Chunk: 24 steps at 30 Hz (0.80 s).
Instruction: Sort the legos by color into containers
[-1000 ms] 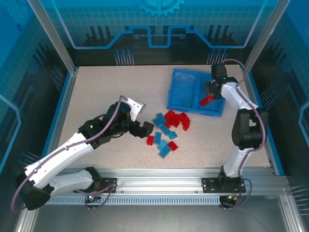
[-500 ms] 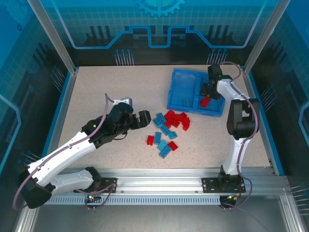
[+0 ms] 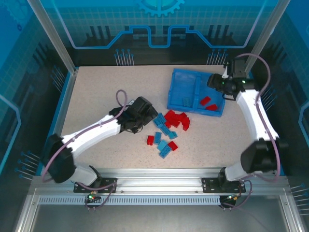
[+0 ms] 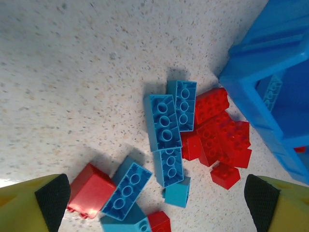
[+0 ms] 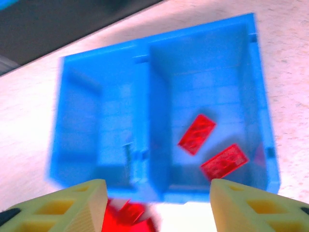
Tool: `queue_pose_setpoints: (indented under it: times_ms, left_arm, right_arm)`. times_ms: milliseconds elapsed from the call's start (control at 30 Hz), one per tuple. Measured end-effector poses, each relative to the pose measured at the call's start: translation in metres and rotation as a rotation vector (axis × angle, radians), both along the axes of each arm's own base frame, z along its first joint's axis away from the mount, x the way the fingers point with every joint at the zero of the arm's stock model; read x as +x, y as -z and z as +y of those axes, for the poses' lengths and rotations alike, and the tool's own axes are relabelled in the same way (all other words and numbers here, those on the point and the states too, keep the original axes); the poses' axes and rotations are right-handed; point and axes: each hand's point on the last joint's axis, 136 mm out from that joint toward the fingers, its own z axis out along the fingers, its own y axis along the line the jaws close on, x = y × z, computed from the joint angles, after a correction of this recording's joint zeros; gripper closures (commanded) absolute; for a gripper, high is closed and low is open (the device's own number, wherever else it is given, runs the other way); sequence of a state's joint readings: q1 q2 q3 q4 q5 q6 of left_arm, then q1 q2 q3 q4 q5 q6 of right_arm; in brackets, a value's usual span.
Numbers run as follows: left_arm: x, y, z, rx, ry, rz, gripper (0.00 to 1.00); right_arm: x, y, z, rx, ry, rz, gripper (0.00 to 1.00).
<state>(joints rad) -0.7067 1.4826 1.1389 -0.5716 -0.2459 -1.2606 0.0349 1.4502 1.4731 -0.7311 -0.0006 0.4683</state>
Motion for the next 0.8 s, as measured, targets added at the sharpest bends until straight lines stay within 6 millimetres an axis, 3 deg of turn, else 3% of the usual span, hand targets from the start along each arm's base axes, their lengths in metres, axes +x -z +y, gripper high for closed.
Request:
queue_pose_setpoints:
  times_ms: [133, 267, 367, 600, 800]
  left_arm:
    - [0.019, 0.018, -0.025, -0.001, 0.0, 0.074, 0.12]
    - [0.027, 0.044, -0.037, 0.014, -0.003, 0.15, 0.2]
    - [0.03, 0.064, -0.041, 0.023, -0.003, 0.207, 0.23]
    - [0.046, 0.091, -0.051, 0.044, 0.029, 0.288, 0.31]
    - [0.034, 0.099, -0.046, 0.071, 0.061, 0.352, 0.41]
  right_arm:
    - [-0.054, -0.015, 0.052, 0.089, -0.178, -0.008, 0.35]
    - [-0.102, -0.001, 0.102, 0.129, -0.367, 0.096, 0.32]
    - [-0.128, 0.01, 0.121, 0.125, -0.459, 0.167, 0.31]
    - [-0.153, 0.024, 0.121, 0.117, -0.495, 0.237, 0.3]
    - [-0.154, 0.026, 0.122, 0.119, -0.504, 0.25, 0.3]
